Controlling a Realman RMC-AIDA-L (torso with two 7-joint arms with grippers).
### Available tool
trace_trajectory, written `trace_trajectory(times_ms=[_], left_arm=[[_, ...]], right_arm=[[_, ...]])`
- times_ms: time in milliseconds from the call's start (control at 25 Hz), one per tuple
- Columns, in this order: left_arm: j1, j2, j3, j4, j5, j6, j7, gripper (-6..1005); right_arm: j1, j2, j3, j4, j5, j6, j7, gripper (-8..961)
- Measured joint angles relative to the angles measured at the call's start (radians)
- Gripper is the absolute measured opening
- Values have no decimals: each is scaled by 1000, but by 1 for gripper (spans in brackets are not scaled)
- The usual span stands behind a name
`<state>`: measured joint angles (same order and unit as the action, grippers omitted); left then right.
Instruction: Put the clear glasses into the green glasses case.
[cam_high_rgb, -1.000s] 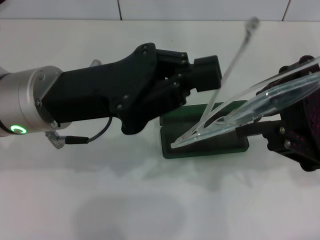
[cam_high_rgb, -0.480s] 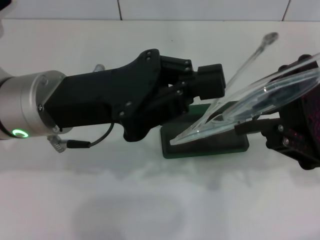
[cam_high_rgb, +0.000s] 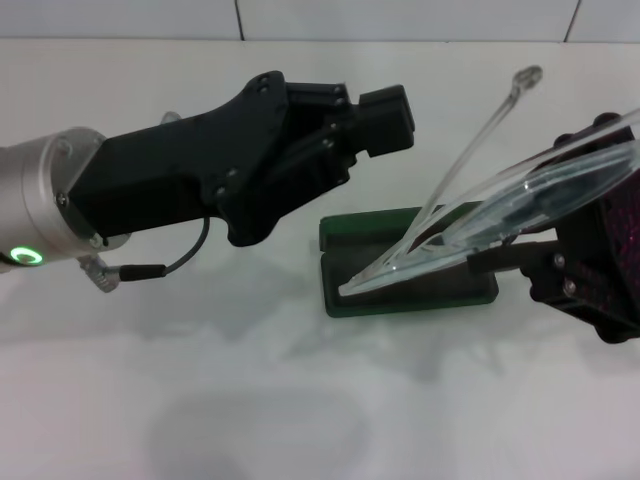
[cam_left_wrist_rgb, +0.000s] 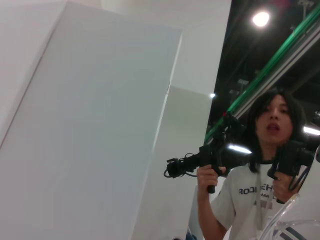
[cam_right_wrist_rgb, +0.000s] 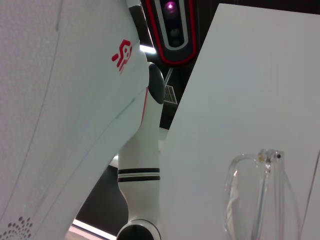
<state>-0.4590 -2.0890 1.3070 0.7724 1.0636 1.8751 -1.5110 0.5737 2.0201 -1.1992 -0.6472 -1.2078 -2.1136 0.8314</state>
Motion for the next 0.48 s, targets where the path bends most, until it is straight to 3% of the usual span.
trace_trajectory(times_ms=[480], left_arm=[[-13,-3,74,12,-30,0,0,57]], right_arm=[[-1,2,-3,18,0,1,0,63]])
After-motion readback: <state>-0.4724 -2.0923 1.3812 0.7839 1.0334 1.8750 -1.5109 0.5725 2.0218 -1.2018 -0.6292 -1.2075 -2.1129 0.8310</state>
